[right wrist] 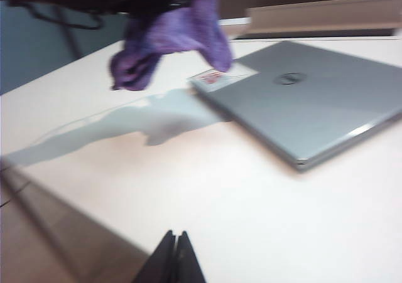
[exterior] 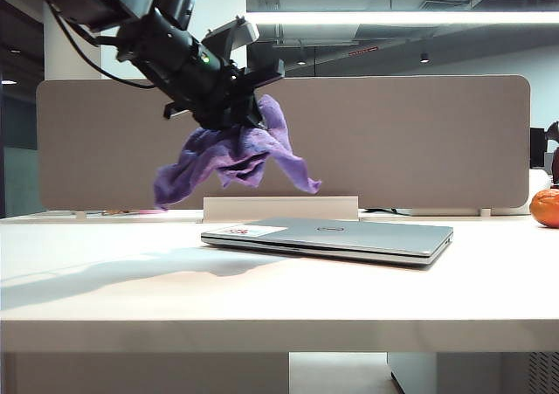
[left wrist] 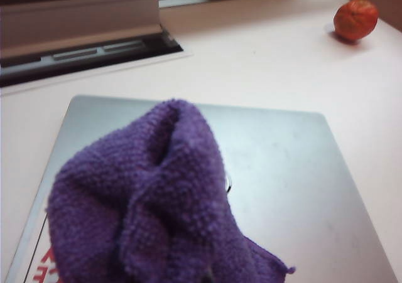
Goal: Pick up the purple rag and put it over the laptop.
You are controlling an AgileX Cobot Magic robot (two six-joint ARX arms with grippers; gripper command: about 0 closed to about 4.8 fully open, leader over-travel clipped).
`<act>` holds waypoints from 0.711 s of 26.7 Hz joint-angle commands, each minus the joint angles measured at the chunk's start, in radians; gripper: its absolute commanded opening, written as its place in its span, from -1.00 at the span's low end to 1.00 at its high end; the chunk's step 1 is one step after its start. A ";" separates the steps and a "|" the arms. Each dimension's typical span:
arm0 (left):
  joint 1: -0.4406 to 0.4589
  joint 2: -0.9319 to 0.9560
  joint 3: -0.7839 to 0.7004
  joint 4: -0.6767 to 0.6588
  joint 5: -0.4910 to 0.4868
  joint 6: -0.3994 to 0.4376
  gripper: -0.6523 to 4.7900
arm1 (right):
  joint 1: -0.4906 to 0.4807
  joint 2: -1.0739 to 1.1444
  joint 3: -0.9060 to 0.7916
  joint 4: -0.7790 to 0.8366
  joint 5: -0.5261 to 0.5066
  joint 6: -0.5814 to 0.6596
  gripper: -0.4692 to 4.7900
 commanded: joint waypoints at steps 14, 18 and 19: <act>-0.010 0.334 0.391 -0.019 0.004 -0.008 -0.78 | 0.001 -0.002 -0.003 0.016 0.068 -0.001 -0.74; -0.018 0.440 0.534 -0.087 0.004 -0.034 -0.78 | 0.001 -0.002 -0.003 0.014 0.068 -0.001 -0.74; -0.019 0.456 0.555 -0.092 0.004 -0.034 -0.78 | 0.002 -0.002 -0.003 0.012 0.068 -0.001 -0.74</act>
